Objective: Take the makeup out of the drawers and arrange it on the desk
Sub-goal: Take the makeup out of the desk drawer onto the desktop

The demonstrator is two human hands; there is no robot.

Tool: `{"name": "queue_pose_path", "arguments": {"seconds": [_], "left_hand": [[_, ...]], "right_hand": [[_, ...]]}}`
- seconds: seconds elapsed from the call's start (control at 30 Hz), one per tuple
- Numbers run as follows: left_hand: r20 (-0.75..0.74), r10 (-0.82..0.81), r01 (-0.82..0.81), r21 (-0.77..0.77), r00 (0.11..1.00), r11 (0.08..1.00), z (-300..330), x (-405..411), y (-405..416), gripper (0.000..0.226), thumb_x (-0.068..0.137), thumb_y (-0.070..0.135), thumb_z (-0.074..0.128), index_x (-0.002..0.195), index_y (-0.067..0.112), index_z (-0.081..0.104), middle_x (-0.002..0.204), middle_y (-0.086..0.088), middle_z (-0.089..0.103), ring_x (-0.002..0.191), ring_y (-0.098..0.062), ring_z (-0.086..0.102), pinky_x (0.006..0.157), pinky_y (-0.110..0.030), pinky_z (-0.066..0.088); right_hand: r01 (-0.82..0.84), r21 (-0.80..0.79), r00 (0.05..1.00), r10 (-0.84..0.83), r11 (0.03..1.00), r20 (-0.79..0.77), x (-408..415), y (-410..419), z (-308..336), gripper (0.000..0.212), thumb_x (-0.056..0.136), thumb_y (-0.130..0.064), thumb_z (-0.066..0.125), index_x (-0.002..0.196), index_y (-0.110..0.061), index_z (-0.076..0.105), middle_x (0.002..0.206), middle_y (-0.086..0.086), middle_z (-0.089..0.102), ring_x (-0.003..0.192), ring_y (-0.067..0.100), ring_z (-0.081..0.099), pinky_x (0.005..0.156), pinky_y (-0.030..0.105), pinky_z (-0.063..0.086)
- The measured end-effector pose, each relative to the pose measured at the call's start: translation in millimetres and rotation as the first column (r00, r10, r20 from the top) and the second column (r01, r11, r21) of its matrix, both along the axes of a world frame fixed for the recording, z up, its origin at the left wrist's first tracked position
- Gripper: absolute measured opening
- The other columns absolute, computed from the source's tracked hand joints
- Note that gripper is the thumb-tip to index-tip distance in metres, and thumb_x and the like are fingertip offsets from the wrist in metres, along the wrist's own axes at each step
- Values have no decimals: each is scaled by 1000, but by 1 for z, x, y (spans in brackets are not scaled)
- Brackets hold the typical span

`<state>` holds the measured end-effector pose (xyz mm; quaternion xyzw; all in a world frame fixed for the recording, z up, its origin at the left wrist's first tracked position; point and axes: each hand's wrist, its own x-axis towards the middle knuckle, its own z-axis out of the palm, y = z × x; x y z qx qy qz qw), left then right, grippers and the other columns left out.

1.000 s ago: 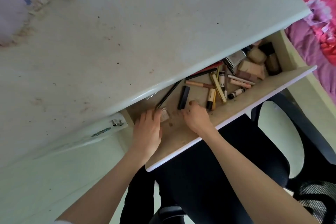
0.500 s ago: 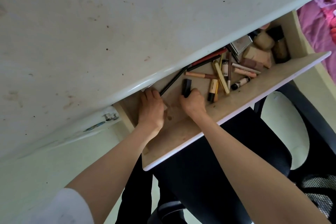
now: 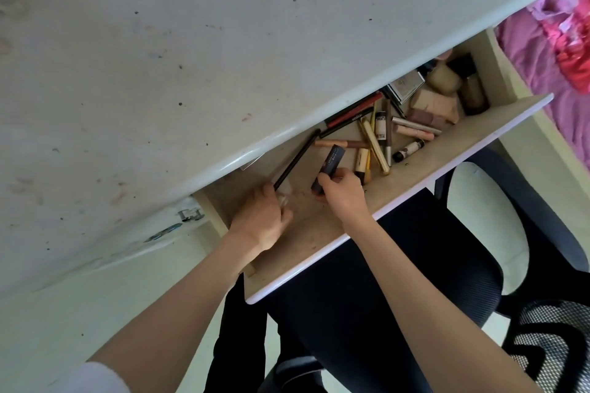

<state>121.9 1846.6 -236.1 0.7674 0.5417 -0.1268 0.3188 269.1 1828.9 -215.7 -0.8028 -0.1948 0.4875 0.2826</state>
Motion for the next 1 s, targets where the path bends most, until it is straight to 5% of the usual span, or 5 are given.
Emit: {"name": "queue_pose_path", "arguments": {"seconds": [0.23,0.4,0.57,0.8,1.0], "left_hand": [[377,11,52,-156,926,986,50,-14,-13,22,88,38,45,108,28,42,90,18,51,77,2,55,71,-22,40],[597,124,-147,-11,793,989,99,-17,5,13,90,45,33,95,36,39,67,22,49,55,0,48,53,-16,35],[509,479,-603,101,715,792,113,-38,69,25,94,47,28,99,26,40,72,9,53,63,-3,51,54,-24,31],[447,612,-743,217,652,633,105,-66,172,43,89,37,44,113,2,45,110,-14,53,97,-30,53,85,-41,45],[490,509,-677,263,708,687,102,-57,228,72,91,25,52,143,0,11,137,-20,25,122,-32,37,101,-33,34]], "right_hand": [[187,228,978,-202,956,43,9,-15,35,21,92,-19,54,112,-16,53,97,-2,63,94,19,65,85,40,54],[204,411,967,-248,888,55,10,2,78,5,91,-24,55,91,-26,60,80,-10,66,67,-4,61,57,11,45],[-195,360,970,124,912,211,-16,66,109,12,91,-26,54,101,-19,57,81,-4,65,68,10,60,58,18,49],[-419,226,874,323,879,364,-54,178,111,15,85,-13,52,91,-3,62,64,0,51,54,11,47,37,8,33],[-358,295,916,271,886,295,-73,244,108,48,86,-3,51,133,-9,44,121,8,57,88,17,54,58,12,42]]}}
